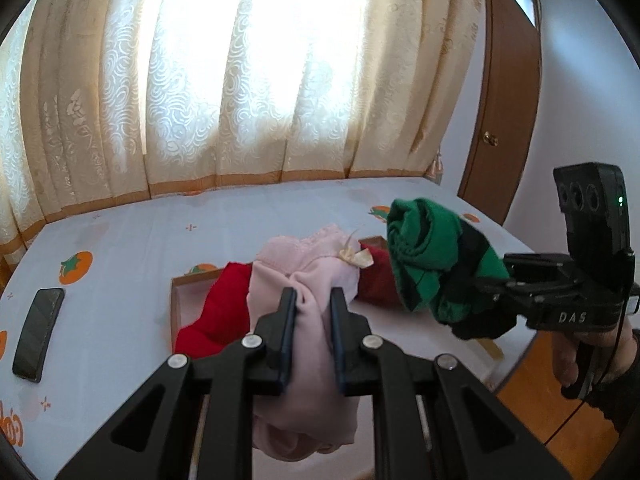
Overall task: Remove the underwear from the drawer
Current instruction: 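Lower the pink garment into the tray and open the left tool while the right tool releases the sock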
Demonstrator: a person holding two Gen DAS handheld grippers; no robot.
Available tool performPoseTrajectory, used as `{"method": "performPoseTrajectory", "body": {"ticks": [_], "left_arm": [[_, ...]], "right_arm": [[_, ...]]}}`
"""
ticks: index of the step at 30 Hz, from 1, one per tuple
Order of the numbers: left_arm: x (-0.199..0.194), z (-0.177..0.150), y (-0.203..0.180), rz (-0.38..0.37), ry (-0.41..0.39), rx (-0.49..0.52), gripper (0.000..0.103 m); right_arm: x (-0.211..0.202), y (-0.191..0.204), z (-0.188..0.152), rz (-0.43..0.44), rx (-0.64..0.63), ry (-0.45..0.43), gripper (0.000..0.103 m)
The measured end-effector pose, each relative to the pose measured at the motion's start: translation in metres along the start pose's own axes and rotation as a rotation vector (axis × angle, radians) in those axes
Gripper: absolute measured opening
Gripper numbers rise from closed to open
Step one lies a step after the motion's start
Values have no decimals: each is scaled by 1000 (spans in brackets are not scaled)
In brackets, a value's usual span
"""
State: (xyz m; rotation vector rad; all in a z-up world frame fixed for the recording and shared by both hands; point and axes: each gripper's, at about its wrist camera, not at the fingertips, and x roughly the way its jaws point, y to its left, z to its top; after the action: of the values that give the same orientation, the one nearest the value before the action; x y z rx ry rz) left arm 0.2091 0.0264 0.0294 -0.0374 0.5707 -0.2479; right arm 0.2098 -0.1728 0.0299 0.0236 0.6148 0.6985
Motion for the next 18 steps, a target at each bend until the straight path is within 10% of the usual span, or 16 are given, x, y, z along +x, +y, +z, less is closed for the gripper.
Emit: {"method": "performPoseTrajectory", "body": {"ticks": [18], "left_arm": [[86, 7, 14, 20, 85, -96, 14]], "right_arm": [[85, -33, 19, -92, 72, 132, 32]]}}
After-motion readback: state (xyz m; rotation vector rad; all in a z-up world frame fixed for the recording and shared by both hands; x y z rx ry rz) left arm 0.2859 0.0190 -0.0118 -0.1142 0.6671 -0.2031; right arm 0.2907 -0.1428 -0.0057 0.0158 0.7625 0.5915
